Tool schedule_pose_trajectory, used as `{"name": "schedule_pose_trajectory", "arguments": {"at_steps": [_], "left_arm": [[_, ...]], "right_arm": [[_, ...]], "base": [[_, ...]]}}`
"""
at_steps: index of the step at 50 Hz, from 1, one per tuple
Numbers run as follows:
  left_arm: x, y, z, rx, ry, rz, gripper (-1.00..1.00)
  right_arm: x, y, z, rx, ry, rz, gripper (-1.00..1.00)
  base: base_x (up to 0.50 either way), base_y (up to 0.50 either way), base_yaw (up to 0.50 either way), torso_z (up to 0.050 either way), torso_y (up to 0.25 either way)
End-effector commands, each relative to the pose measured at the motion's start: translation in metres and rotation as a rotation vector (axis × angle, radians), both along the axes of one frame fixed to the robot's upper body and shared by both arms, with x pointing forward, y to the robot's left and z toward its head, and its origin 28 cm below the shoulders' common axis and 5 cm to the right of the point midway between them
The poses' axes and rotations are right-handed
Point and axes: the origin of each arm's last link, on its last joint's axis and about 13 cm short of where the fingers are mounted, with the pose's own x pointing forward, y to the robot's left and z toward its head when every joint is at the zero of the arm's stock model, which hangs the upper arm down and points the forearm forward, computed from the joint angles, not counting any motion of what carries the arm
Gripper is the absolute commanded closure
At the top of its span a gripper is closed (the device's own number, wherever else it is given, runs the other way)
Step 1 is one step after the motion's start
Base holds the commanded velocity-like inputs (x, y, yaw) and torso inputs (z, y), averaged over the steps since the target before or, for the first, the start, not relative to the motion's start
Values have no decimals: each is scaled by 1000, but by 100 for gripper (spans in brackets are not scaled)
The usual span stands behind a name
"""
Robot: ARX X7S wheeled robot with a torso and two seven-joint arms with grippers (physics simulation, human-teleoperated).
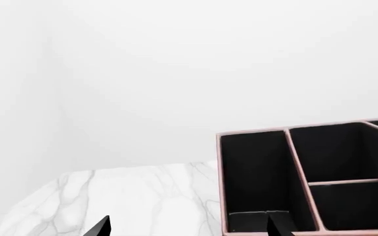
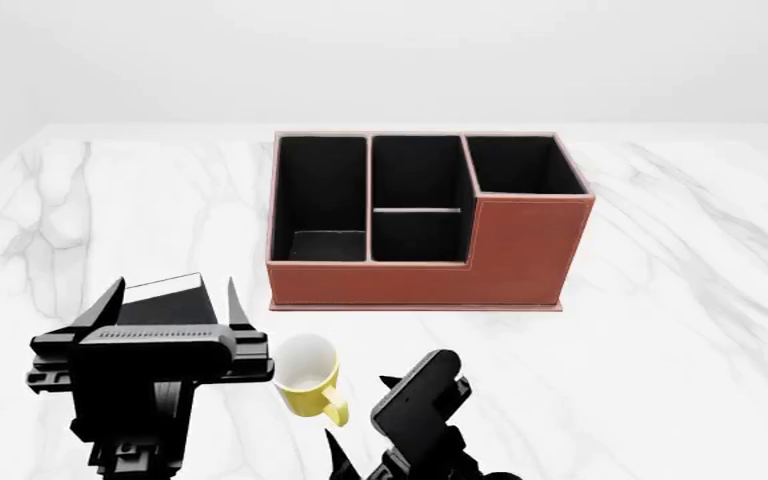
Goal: Pick up the yellow and white mug and place it to the right of the caddy.
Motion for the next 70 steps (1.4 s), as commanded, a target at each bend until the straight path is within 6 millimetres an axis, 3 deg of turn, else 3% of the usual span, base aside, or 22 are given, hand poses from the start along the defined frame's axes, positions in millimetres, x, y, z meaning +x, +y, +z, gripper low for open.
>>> {"name": "schedule_pose_trajectory", "arguments": {"at_steps": [1,44,69,70], "left_arm": [[0,0,0,-1,-1,1,-100],[1,1,-2,-6,2,-2,-100],[-1,2,-3,-9,3,-1,-100],[-1,1,-3,-9,3,-1,-100]], "right_arm": [[6,5,-1,-3,3,5,-100],[42,18,-25,-30,94,-3,-100],[50,25,-42,-54,153,15,-100],[50,25,-42,-54,155,15,100]], "base": [[0,0,0,0,0],[0,0,0,0,0],[0,0,0,0,0],[0,0,0,0,0]]}}
